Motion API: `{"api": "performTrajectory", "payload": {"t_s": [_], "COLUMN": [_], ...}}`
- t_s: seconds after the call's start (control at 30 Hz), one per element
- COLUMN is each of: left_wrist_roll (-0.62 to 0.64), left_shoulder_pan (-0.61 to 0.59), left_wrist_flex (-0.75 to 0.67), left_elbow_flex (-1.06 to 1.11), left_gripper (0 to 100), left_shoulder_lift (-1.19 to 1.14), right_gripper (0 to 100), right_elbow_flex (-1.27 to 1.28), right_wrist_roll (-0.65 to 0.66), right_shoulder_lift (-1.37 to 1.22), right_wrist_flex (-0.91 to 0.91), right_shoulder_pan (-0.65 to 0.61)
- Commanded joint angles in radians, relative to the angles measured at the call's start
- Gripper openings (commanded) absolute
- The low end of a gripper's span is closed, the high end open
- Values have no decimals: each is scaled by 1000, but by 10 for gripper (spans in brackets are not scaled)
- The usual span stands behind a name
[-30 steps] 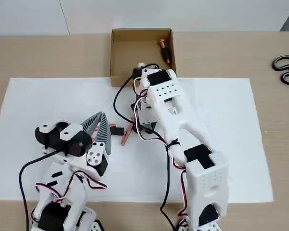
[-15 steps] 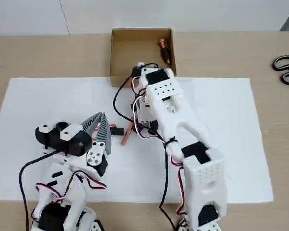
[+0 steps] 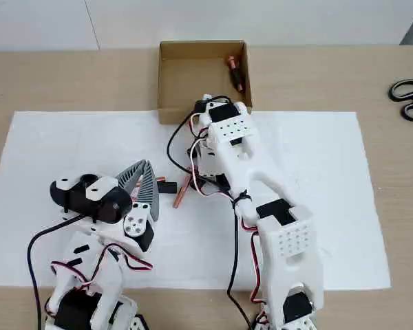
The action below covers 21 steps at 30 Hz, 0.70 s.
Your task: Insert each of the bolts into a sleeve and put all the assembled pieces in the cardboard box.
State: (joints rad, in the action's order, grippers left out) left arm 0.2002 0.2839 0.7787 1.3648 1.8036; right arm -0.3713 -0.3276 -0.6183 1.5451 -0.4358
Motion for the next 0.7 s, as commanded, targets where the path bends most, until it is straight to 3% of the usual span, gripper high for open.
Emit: {"api": "performTrajectory", "payload": {"t_s": [0.0, 0.3, 0.67], "left_wrist_roll": [-3, -3, 2], "left_shoulder_pan": [-6, -6, 34], "left_wrist_flex": [3, 3, 5], "left_elbow_flex": [-5, -5, -2], "left_gripper": [7, 7, 6], "left_shoulder_lift": [9, 9, 9], "right_gripper": [15, 5, 5], "right_elbow_flex": [-29, -178, -170], "right_wrist_roll": [-8, -3, 0], "right_shoulder_lift": [5, 84, 466], "right_wrist_flex": [-30, 108, 140], "right_shoulder_pan": [-5, 74, 111]}}
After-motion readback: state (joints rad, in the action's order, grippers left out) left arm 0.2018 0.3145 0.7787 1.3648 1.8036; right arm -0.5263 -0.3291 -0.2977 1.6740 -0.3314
